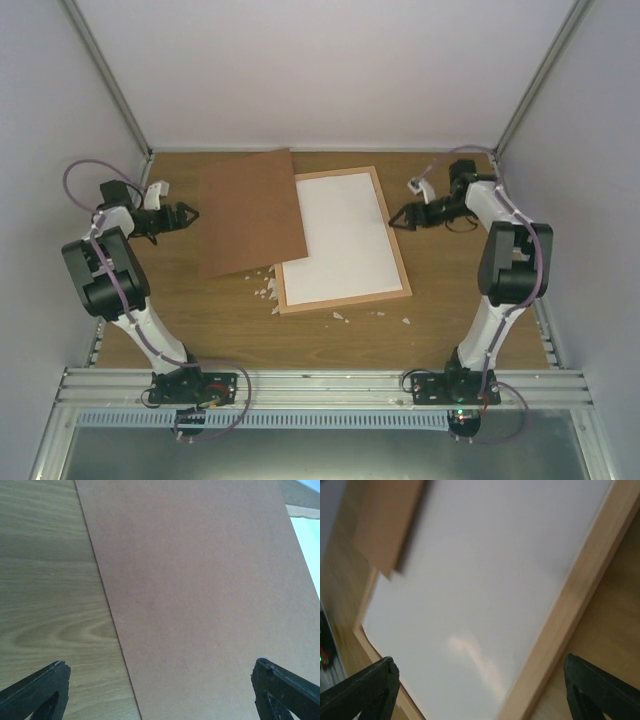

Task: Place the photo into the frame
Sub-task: Move the photo frame to the center of the board, then pick up the photo frame item at the center of the board.

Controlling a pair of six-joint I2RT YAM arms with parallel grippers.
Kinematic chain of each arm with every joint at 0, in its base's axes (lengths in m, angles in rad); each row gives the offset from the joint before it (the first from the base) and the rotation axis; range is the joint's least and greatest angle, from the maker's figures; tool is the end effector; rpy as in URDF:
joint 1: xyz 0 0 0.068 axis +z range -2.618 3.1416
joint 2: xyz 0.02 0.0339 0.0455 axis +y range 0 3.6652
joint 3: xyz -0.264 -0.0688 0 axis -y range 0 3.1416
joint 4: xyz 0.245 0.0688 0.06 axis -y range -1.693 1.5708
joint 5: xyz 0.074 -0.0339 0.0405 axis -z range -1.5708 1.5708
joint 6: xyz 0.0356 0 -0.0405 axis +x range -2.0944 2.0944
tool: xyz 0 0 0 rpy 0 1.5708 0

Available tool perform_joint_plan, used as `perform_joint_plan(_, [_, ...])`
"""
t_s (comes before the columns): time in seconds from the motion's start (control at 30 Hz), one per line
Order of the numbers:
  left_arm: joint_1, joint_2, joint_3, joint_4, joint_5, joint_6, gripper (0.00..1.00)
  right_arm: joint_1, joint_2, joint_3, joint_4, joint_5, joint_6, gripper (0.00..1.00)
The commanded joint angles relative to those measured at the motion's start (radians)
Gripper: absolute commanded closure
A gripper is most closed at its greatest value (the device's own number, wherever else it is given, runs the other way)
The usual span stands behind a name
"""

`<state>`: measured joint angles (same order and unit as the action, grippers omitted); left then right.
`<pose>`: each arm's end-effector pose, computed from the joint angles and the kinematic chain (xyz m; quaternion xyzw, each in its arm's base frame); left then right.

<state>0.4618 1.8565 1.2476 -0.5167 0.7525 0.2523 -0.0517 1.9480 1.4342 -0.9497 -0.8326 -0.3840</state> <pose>0.3445 0.1443 0.1856 -0.0142 0.9106 -0.2640 0.3176 0.3714 0.0071 0.1934 -0.1724 0.8971 0.3837 0.1352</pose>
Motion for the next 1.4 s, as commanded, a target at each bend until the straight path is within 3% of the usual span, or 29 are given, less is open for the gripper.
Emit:
perform_joint_plan(0.0, [0.003, 0.040, 0.025, 0.000, -0.007, 0.026, 0.01, 0.021, -0.097, 0.095, 0.100, -0.087, 0.208, 0.15])
perform_joint_plan(0.1, [0.003, 0.060, 0.020, 0.016, -0.005, 0.018, 0.01, 0.068, -0.072, 0.130, 0.165, -0.171, 0.330, 0.19])
perform_joint_plan(0.3, [0.003, 0.083, -0.009, 0.047, -0.006, 0.004, 0.01, 0.227, 0.051, 0.191, 0.315, -0.182, 0.511, 0.24])
perform_joint_plan(0.5, [0.005, 0.065, -0.028, 0.042, -0.013, 0.013, 0.01, 0.342, 0.239, 0.326, 0.343, -0.239, 0.596, 0.30])
perform_joint_plan(0.97, [0.005, 0.104, -0.033, 0.053, 0.023, -0.004, 0.01, 0.429, 0.434, 0.427, 0.500, -0.293, 0.792, 0.34])
perform_joint_plan(1.37, [0.005, 0.109, -0.052, 0.074, 0.037, -0.011, 0.01, 0.466, 0.520, 0.522, 0.484, -0.246, 0.803, 0.39])
